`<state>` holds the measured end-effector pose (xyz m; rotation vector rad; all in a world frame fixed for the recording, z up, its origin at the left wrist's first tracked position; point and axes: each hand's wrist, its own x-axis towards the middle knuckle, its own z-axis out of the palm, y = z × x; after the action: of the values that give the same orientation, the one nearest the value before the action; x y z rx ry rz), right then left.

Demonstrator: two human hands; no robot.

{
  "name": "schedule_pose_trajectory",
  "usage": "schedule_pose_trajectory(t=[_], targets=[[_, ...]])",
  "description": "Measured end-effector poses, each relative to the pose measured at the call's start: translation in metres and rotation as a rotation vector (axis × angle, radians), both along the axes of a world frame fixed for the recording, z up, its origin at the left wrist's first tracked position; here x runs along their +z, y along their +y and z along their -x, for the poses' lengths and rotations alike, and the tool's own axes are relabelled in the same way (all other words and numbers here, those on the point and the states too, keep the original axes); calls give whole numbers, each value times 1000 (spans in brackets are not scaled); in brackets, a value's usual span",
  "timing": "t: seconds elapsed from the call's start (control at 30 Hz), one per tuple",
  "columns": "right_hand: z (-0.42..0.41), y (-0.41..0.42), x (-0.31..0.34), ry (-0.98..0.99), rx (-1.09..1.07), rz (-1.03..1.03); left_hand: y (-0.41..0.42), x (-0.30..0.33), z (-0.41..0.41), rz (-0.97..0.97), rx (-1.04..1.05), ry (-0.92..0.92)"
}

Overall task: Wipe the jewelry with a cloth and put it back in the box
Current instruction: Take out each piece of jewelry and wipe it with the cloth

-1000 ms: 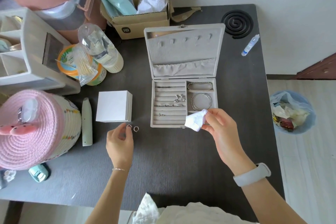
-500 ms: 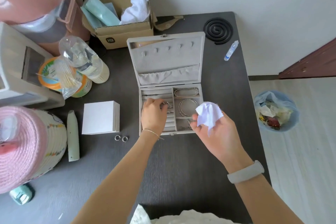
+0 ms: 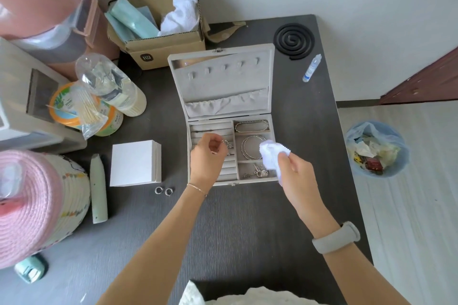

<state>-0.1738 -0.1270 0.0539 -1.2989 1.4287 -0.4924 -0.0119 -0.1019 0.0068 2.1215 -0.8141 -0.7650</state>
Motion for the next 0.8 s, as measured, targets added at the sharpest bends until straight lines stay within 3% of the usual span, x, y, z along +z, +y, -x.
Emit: schedule_pose_trajectory(t=[0.1,0.17,0.23,0.37,0.5,0.67,0.8], targets=[[1,2,-3,67,80,233,9,25,10,126,97,357],[-3,-1,-2,21,13,122,17,40,18,191,111,556],[-9,-2,4,-94,-24,-67,24,53,27,210,52,626],[-13,2,14,-344,122,-200,32,65,35,194,-103,435],[-10,1,12,-487,-20,-426,37,68,33,166,-72,287],[-9,6,15,-548,86,-438,41,73,32,168,-33,243],[-9,10,22,-460,163,-324,43,76,32,176,-57,229]])
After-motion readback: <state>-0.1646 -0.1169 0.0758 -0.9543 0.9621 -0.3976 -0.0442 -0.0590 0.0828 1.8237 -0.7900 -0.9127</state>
